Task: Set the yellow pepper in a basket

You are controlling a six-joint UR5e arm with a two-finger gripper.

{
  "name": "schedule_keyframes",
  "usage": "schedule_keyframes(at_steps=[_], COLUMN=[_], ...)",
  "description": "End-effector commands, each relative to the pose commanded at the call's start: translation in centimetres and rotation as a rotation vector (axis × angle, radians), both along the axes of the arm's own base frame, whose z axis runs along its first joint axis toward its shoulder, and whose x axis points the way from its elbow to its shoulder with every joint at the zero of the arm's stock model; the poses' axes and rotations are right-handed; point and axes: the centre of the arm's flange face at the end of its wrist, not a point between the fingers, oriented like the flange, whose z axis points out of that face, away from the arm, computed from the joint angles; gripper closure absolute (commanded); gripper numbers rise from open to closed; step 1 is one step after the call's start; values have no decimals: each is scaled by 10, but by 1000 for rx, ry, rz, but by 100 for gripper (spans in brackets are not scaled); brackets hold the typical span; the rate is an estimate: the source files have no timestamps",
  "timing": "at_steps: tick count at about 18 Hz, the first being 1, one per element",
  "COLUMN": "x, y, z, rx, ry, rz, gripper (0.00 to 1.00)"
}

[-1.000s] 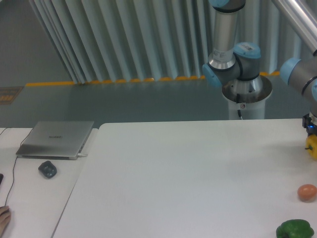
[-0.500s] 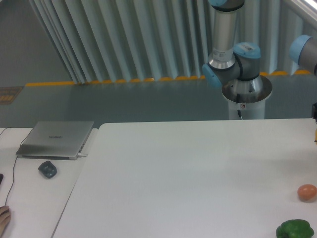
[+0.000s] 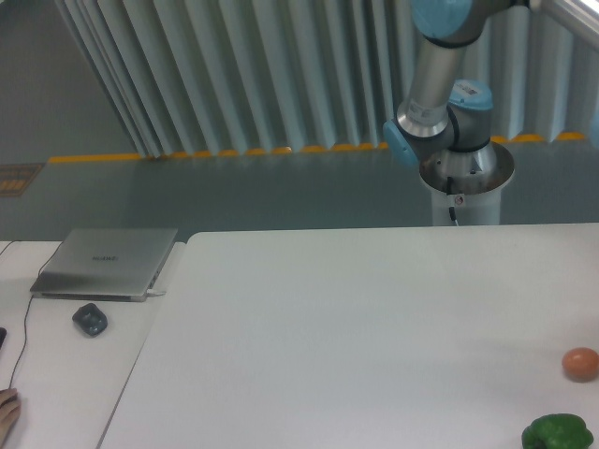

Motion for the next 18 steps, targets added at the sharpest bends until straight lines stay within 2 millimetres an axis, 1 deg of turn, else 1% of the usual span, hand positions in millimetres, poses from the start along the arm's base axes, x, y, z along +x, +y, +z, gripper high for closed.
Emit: schedule_keyframes(at_steps=[1, 2, 4, 6, 9, 11, 13, 14, 15, 16, 17, 18], x=[-12, -24, -38, -42, -48, -49, -50, -49, -48, -47, -45, -39], y=[-5, -12, -21, -20, -16, -15, -13, -12, -12, -11, -9, -3], z=[1, -3, -6, -13, -19, -17, -12, -10, -8, -9, -8, -7], rx=[16, 25, 42, 49, 78, 89, 99, 103, 102, 105, 111, 115], ry=[23, 36, 58, 71, 101, 107, 111, 113, 116, 116, 124, 130], rz=[14, 28, 46, 56, 126, 151, 184, 196, 184, 178, 175, 167], gripper=[78, 79, 79, 79, 79, 79, 82, 80, 58, 19, 2, 0])
